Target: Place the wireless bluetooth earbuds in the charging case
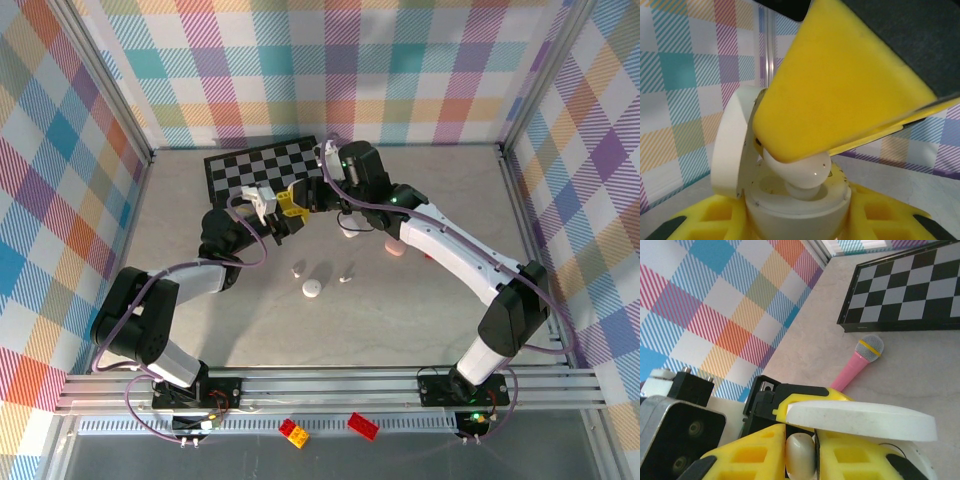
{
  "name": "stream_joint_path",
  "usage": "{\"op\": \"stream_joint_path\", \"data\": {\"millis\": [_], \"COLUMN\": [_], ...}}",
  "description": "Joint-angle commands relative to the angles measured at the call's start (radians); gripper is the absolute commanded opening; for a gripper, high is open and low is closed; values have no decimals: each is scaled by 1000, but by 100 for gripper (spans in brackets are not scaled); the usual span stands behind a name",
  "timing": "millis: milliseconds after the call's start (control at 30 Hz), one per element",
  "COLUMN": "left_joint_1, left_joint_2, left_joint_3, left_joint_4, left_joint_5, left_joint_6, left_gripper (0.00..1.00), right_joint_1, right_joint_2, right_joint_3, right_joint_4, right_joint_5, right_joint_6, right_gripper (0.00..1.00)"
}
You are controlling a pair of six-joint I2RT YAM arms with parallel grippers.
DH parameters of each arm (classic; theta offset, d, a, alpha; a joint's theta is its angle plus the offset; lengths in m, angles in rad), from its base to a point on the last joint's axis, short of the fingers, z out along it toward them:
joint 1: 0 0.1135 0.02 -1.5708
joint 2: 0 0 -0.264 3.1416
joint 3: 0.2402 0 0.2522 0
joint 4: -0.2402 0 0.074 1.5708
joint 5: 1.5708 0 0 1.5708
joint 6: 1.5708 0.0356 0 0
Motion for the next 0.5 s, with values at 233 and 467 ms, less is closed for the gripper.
{"op": "stream_joint_path", "data": {"millis": [233, 467], "left_joint_1": [-19, -20], "left_joint_2": [-66, -69], "left_joint_3": [0, 1], "left_joint_4": [52, 46], "left_joint_5": [-10, -5], "left_joint_6": [26, 30], "left_gripper": [29, 29], "right_joint_1": [-7, -6], "right_joint_2": [24, 13], "right_joint_3": [-16, -17], "right_joint_4": [-68, -84], "right_joint_5": [114, 158], "right_joint_6": [65, 46], "right_gripper": [25, 26]}}
